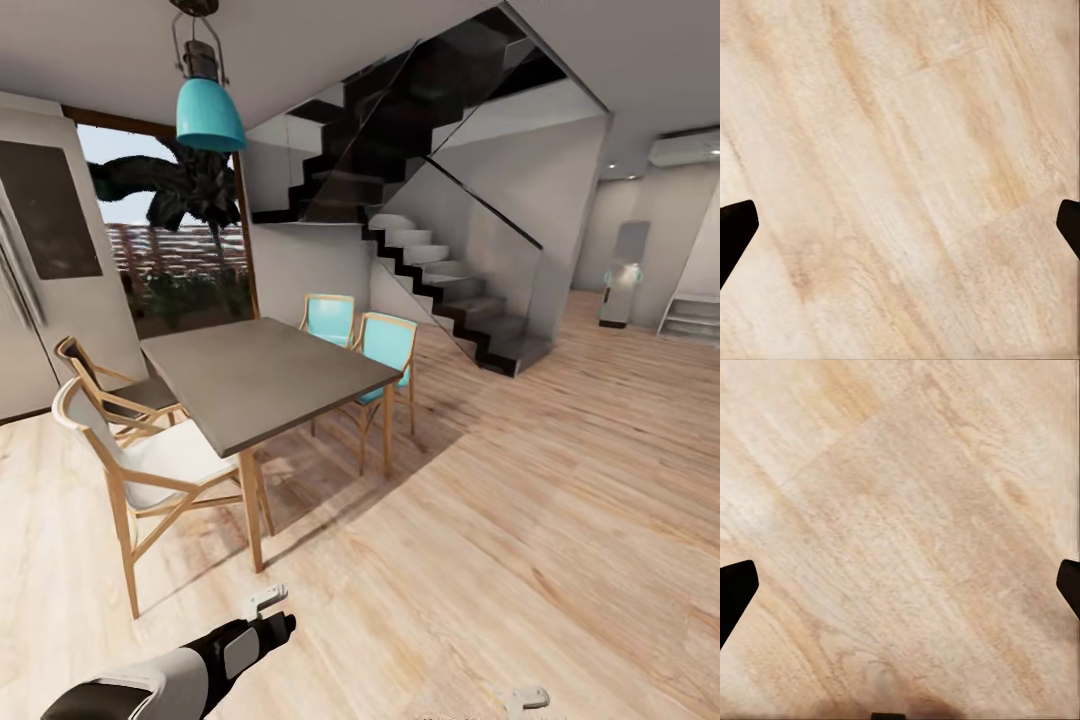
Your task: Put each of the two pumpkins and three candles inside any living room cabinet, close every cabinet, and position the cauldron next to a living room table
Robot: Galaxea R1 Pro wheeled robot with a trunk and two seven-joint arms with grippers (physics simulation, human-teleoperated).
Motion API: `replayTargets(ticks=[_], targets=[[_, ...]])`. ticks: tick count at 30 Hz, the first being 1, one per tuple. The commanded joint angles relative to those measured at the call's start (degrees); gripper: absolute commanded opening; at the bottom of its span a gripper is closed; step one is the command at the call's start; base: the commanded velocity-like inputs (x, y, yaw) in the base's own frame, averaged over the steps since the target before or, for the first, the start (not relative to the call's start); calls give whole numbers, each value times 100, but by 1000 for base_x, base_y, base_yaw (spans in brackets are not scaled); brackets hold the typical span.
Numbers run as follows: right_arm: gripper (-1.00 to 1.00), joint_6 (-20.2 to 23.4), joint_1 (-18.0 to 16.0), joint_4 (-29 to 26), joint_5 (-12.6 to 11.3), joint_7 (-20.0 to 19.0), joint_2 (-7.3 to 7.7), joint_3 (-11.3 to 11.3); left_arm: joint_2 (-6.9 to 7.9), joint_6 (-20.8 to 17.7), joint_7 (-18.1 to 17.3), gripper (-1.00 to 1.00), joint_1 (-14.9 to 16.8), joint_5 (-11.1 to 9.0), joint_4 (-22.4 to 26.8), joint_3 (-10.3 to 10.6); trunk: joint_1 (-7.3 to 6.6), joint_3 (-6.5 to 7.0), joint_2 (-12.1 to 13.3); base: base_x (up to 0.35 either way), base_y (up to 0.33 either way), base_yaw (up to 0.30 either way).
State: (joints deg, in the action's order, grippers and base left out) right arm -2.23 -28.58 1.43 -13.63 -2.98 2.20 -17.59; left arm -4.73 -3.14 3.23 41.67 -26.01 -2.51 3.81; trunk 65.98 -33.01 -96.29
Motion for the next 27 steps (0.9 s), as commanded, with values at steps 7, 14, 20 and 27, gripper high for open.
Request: replayTargets(ticks=[7, 14, 20, 27], targets=[[100, -23, -7, 15, -61, -29, 0, -43, -7, -4, 12, 100, 8, -45, -6, 47, 0, -6, -3, 1, 0, -296], [100, -28, -7, 15, -54, -27, 0, -55, -100, -2, 15, 100, 8, -45, -12, 41, 0, -6, -3, 0, 0, -296], [100, -31, -7, 17, -52, -26, 0, -57, -106, -2, 14, 100, 7, -47, -13, 41, 0, -6, -3, 0, 0, -296], [100, -32, -7, 16, -56, -19, 0, -53, -99, -2, 11, 100, 6, -45, -13, 42, 0, -6, -3, 24, 13, -295]])
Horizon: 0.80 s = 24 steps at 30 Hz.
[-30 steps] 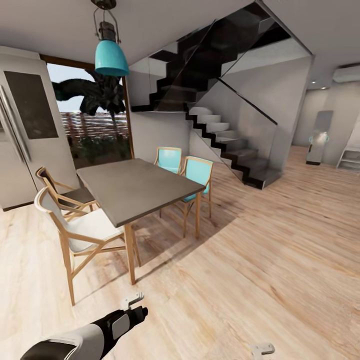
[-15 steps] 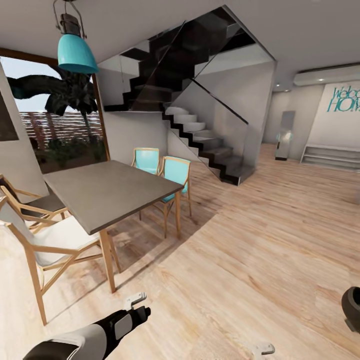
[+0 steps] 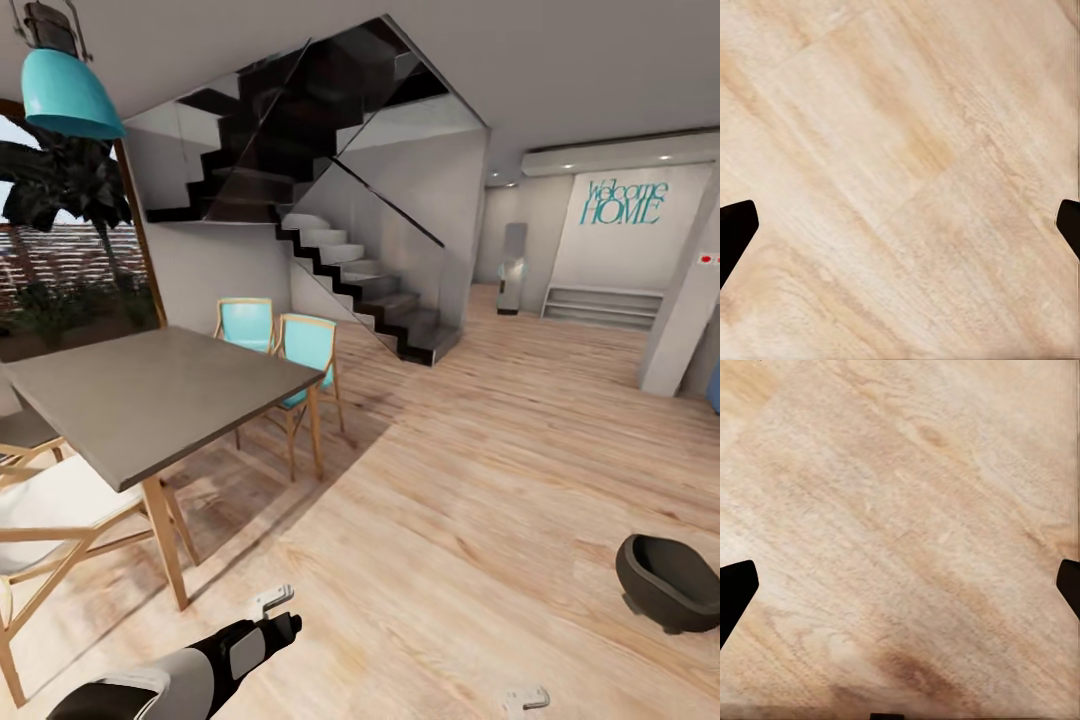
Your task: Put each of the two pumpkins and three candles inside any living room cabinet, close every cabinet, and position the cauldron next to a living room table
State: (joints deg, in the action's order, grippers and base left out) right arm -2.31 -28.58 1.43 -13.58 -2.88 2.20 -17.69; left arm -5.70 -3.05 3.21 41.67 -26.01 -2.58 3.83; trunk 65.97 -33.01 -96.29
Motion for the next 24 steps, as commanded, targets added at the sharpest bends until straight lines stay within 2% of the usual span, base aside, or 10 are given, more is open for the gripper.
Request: replayTargets(ticks=[1, 24], targets=[[100, -24, -7, 15, -61, -28, 0, -43, -4, -11, 13, 100, 7, -45, -6, 43, 0, -6, -3, 126, 85, -295], [100, -68, 71, 24, -57, -28, -9, -59, -5, -15, 13, 100, 7, -45, -6, 46, 0, 107, -3, 202, 94, -254]])
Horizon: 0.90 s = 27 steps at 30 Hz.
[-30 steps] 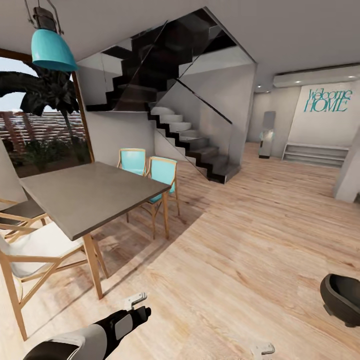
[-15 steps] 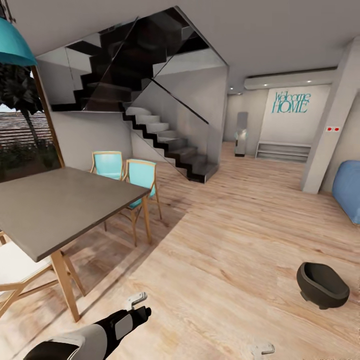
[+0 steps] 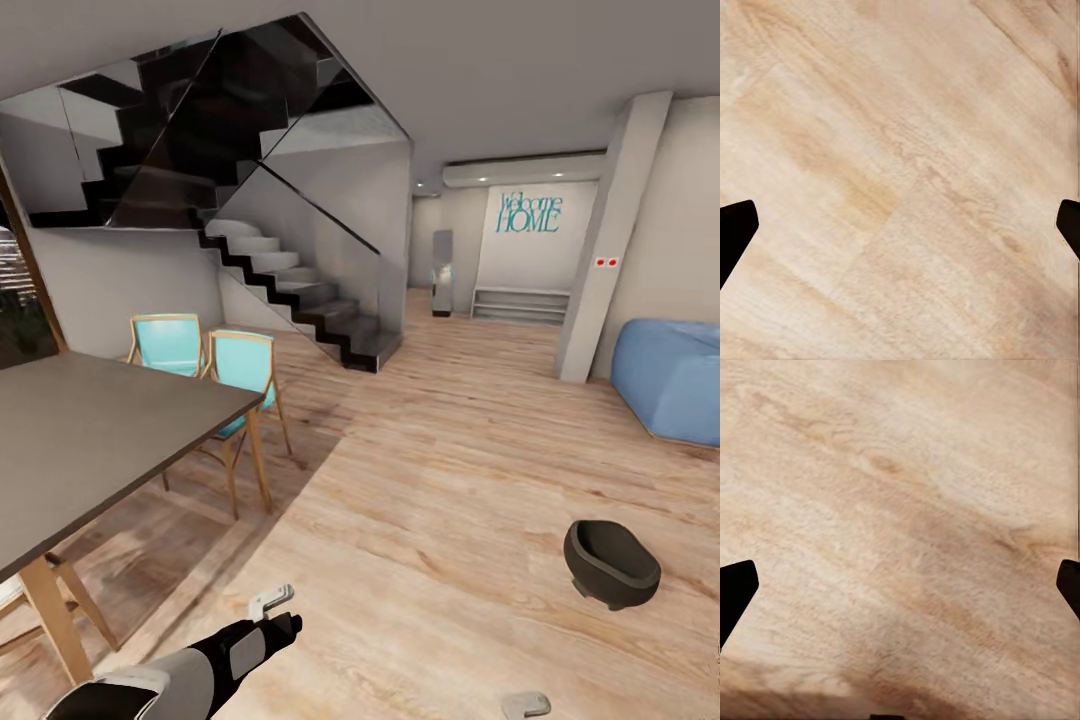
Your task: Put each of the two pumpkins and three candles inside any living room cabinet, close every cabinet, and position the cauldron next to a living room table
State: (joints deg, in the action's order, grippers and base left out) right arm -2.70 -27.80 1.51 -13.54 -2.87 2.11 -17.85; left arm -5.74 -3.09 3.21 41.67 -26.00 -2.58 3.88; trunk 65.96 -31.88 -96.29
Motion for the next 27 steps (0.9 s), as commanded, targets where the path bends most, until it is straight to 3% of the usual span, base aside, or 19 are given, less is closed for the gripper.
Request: replayTargets(ticks=[1, 13, 19, 27], targets=[[100, -29, -7, 16, -61, -29, 0, -43, -2, -9, 13, 100, 7, -45, -6, 41, 2, 1, -3, 270, 73, -237], [100, -30, -2, 10, -61, -29, 0, -41, -2, -8, 13, 100, 6, -45, -9, 41, 2, 78, -3, 303, 73, -229], [100, -29, -2, 8, -62, -29, 0, -35, -3, -8, 13, 100, 7, -45, -6, 43, 2, 83, -3, 329, 76, -68], [100, -29, -2, 7, -69, -29, 4, -25, -2, -9, 13, 100, 6, -45, -6, 43, 2, 83, -3, 324, 154, -277]])
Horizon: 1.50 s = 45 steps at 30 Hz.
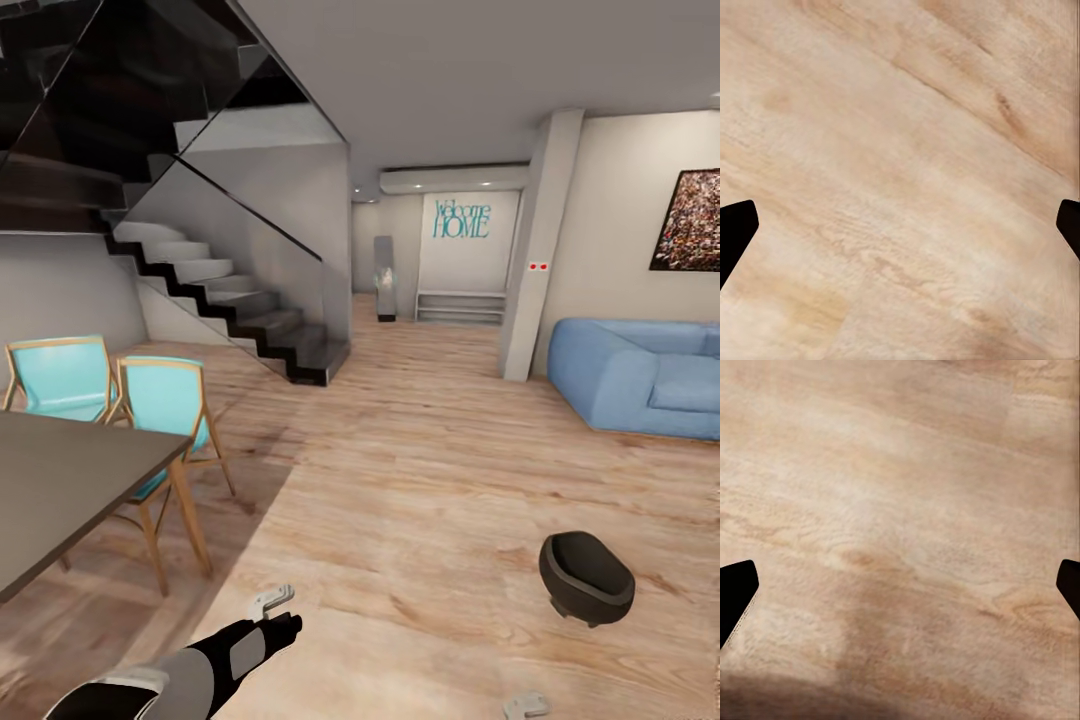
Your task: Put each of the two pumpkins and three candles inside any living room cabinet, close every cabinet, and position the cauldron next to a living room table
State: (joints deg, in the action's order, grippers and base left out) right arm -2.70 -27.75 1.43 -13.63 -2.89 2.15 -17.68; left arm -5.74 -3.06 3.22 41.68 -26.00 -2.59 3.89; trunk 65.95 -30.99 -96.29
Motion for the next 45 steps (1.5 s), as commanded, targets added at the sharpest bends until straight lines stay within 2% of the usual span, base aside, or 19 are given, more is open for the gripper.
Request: replayTargets(ticks=[1, 45], targets=[[100, -28, -6, 15, -61, -28, -1, -43, 0, -12, 12, 100, 6, -45, -5, 41, 3, -6, -3, 312, 187, -294], [100, -28, -8, 15, -70, -28, -2, -34, -1, -16, 12, 100, 5, -45, -5, 42, 3, -75, -3, 291, 229, -297]])
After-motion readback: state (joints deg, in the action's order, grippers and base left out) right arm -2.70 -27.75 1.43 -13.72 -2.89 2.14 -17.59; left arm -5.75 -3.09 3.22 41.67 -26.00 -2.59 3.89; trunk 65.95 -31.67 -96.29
